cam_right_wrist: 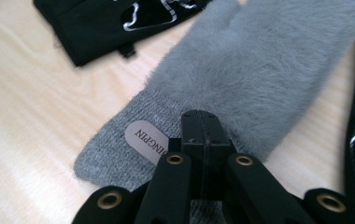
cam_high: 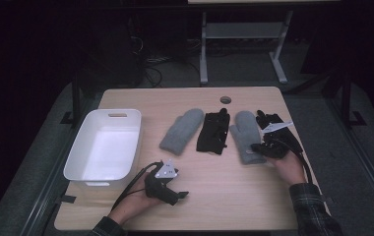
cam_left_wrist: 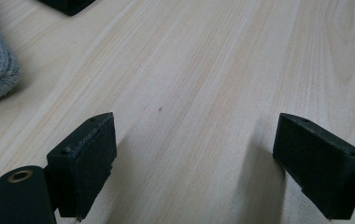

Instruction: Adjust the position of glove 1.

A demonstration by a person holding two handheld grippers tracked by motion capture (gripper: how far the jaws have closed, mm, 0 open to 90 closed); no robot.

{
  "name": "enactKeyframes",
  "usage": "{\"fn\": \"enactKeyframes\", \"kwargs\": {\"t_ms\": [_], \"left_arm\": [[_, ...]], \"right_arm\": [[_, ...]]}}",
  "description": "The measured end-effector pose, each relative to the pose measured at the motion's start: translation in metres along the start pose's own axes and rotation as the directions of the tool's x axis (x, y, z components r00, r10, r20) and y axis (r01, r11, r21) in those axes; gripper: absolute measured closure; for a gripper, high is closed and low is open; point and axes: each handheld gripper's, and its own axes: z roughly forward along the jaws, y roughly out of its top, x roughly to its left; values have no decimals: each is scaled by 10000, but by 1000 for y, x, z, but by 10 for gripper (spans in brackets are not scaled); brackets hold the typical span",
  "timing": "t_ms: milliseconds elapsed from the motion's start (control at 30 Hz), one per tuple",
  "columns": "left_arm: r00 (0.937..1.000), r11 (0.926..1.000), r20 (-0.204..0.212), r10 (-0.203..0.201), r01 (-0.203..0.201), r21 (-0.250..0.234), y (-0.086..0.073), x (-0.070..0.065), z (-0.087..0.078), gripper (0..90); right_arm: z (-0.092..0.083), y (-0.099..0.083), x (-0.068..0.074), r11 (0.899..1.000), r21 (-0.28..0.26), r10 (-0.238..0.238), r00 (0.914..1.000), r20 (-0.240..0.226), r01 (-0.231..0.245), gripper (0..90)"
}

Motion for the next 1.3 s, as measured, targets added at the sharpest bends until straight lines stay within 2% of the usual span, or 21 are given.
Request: {"fn": "enactKeyframes", "kwargs": {"t_ms": [333, 567, 600, 667, 800, 833, 967, 1000, 1067, 1167, 1233, 1267, 1300], "left_arm": [[10000, 10000, -14, 5, -5, -29, 0, 0, 0, 126], [10000, 10000, -22, -1, 1, -69, 0, 0, 1, 126], [10000, 10000, -21, -8, 8, -73, 0, 0, 1, 126], [10000, 10000, -22, -2, 2, -75, 0, 0, 1, 126], [10000, 10000, -24, 0, 0, -76, 0, 0, 1, 126], [10000, 10000, -23, 1, -1, -78, 0, 0, 1, 126], [10000, 10000, -24, 1, -1, -76, 0, 0, 1, 126], [10000, 10000, -24, 0, -1, -77, 0, 0, 1, 127], [10000, 10000, -23, 2, -2, -78, 0, 0, 1, 126], [10000, 10000, -23, -2, 2, -79, 0, 0, 1, 126], [10000, 10000, -22, -8, 7, -80, 0, 0, 1, 127], [10000, 10000, -24, -1, 1, -77, 0, 0, 1, 126], [10000, 10000, -24, 2, -2, -79, 0, 0, 1, 126]], "right_arm": [[-11, -13, 23, 9994, 209, -291, 9996, -51, 292, 900], [-18, -22, 37, 9991, 258, -323, 9991, -284, 331, 900], [-20, -25, 42, 9993, 239, -259, 9986, -468, 270, 900], [-21, -27, 44, 9994, 232, -257, 9983, -523, 270, 900], [-27, -37, 60, 9992, 181, -334, 9959, -843, 350, 900], [-27, -37, 60, 9992, 181, -334, 9959, -843, 350, 900], [-33, -43, 72, 9983, 236, -516, 9937, -996, 542, 900], [-37, -44, 75, 9978, 136, -628, 9939, -911, 643, 900], [-40, -44, 76, 9975, 61, -694, 9936, -895, 703, 900], [-51, -41, 74, 9953, -529, -855, 9929, -826, 813, 900], [-55, -40, 72, 9958, -572, -753, 9949, -673, 715, 900], [-56, -41, 67, 9953, -576, -812, 9951, -558, 780, 900], [-56, -46, 58, 9969, -420, -680, 9969, -390, 664, 900]]}}
